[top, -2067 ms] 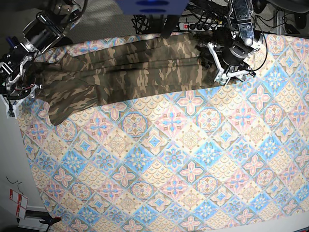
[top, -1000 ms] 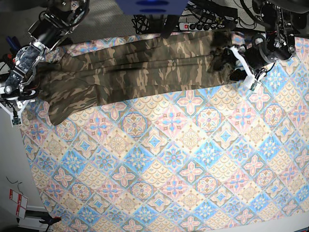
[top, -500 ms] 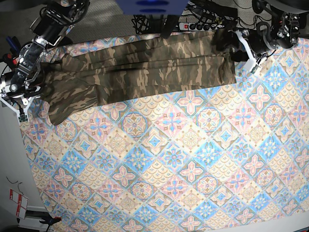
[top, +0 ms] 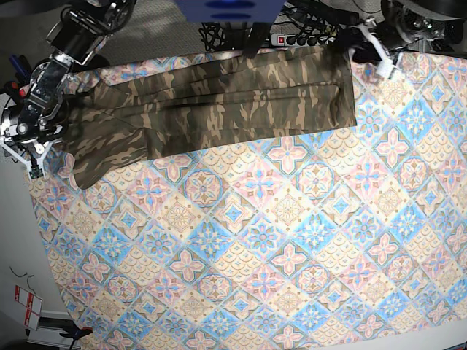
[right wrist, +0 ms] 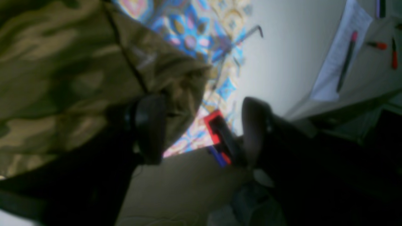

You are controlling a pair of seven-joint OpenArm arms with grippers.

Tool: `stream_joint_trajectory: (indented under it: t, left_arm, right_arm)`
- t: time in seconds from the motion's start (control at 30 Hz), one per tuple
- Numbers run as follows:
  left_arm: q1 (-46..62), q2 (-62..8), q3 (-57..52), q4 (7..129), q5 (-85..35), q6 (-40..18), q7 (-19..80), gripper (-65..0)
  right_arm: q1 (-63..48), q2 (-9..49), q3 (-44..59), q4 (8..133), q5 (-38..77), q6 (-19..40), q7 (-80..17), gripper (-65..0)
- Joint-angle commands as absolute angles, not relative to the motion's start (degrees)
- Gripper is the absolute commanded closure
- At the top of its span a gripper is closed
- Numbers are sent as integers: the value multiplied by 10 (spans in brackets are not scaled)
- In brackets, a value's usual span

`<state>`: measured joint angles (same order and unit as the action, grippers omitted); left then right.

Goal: Fold the T-shirt properly
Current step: 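Release the left gripper and move it along the strip's end, then grasp the strip end with the left gripper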

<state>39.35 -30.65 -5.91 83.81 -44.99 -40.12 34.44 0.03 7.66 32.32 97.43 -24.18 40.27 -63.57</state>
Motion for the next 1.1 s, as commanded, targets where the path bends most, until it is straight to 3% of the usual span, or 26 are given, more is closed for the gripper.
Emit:
stream_joint_trajectory:
  t: [0.0, 0.43, 0.8, 1.07]
  left_arm:
    - [385, -315, -50, 842, -459, -400, 332, -425]
    - [311, -284, -11, 739, -460, -400, 330, -425]
    - [331, -279, -121, 715, -460, -400, 329, -424]
    - [239, -238, -56, 618, -458, -400, 329, -424]
  right_arm:
    - [9, 85, 316, 983, -244, 400, -630, -371]
    - [-11, 86, 310, 989, -244, 400, -630, -371]
    - [-11, 86, 306, 989, -244, 400, -629, -371]
    - [-10, 86, 306, 987, -244, 400, -629, -371]
